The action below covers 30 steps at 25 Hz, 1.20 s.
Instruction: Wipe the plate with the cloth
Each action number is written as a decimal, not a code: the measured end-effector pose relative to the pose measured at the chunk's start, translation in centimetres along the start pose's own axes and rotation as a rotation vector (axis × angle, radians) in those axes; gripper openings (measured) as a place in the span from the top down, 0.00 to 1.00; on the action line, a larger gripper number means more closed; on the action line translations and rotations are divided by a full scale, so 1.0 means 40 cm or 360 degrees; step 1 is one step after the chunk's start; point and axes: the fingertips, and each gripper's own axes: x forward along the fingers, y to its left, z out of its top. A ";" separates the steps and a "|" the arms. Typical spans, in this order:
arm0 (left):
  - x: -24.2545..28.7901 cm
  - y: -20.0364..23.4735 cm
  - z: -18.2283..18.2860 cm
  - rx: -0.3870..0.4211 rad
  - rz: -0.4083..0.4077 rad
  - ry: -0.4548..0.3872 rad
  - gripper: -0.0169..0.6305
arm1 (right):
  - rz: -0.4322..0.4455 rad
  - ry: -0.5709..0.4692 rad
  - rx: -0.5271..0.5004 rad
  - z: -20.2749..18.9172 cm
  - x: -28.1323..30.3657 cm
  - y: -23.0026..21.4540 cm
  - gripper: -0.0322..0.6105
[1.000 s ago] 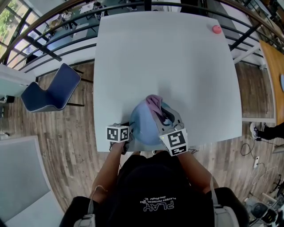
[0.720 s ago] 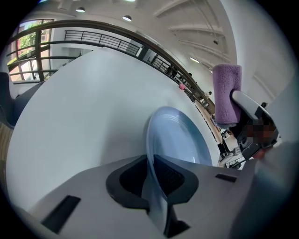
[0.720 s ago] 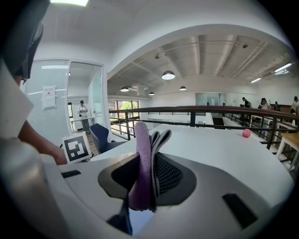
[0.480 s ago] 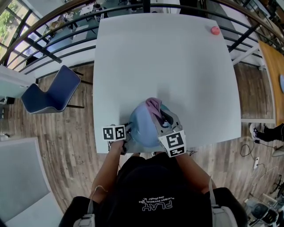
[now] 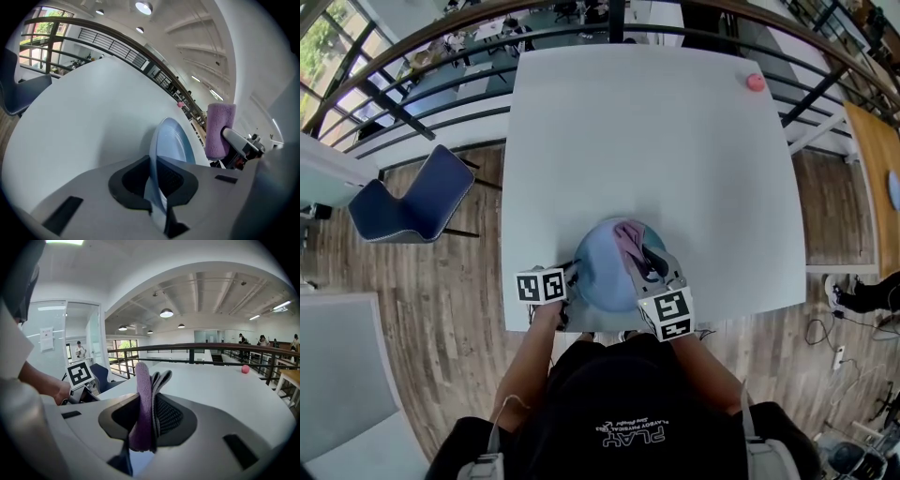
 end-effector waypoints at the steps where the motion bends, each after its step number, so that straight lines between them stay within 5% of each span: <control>1: -0.006 -0.009 0.012 0.0011 -0.0014 -0.0030 0.92 | 0.0013 -0.0004 0.0015 0.003 -0.001 0.005 0.80; 7: -0.048 -0.055 0.100 0.0092 -0.0026 -0.0226 0.93 | 0.0046 -0.0004 0.0042 0.011 0.000 0.019 0.80; 22: -0.138 -0.168 0.200 0.0288 -0.0109 -0.0460 0.93 | 0.0279 0.0037 -0.0066 0.075 0.014 0.159 0.80; 30: -0.199 -0.223 0.220 0.0350 -0.0160 -0.0554 0.93 | 0.0248 0.0111 -0.0191 0.102 0.036 0.168 0.80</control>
